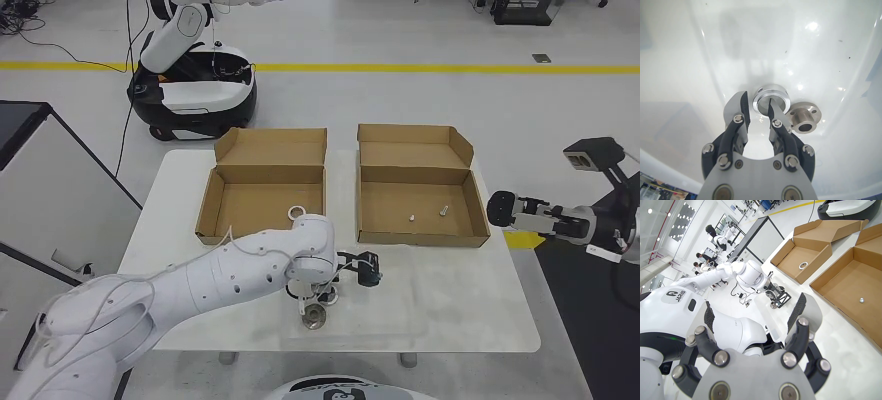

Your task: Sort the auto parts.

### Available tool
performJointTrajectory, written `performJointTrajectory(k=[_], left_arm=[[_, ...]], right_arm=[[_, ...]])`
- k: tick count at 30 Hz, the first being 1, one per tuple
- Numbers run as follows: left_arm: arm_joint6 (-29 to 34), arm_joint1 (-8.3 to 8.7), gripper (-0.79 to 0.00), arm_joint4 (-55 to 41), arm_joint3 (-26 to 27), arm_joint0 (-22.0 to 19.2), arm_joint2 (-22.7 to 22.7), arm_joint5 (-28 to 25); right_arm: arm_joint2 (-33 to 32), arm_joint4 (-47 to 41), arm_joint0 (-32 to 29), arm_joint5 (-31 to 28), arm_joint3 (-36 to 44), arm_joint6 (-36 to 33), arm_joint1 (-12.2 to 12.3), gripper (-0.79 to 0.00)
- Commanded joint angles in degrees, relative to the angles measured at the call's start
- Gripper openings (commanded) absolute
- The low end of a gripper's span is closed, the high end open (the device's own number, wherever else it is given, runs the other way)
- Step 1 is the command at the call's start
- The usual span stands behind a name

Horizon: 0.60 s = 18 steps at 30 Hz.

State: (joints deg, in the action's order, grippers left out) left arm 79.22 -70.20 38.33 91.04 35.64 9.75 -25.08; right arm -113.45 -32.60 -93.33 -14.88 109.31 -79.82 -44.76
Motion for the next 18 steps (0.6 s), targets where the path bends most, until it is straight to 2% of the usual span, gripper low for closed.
performJointTrajectory(k=[1, 5, 8, 9, 11, 18], left_arm=[[-0.05, -0.18, -0.493, 0.32, -0.17, 0.32, -0.01, -0.05], [-0.23, -0.52, -0.508, 0.42, -0.6, 0.57, -0.01, -0.23], [-0.14, -0.74, -0.573, 0.51, -0.93, 0.58, -0.01, -0.14], [-0.08, -0.85, -0.613, 0.58, -1.07, 0.5, -0.01, -0.08], [-0.02, -0.98, -0.782, 0.51, -1.23, 0.43, -0.01, -0.02], [0.21, -1.33, -0.785, -0.63, -1.31, -0.34, -0.01, 0.21]], right_arm=[[0.0, -0.01, 0.0, 0.0, 0.0, 0.0, 0.0, 0.0], [0.0, -0.01, 0.0, 0.0, 0.0, 0.0, 0.0, 0.0], [0.0, -0.01, 0.0, 0.0, 0.0, 0.0, 0.0, 0.0], [0.0, -0.01, 0.0, 0.0, 0.0, 0.0, 0.0, 0.0], [0.0, -0.01, 0.0, 0.0, 0.0, 0.0, 0.0, 0.0], [0.0, -0.01, 0.0, 0.0, 0.0, 0.0, 0.0, 0.0]])
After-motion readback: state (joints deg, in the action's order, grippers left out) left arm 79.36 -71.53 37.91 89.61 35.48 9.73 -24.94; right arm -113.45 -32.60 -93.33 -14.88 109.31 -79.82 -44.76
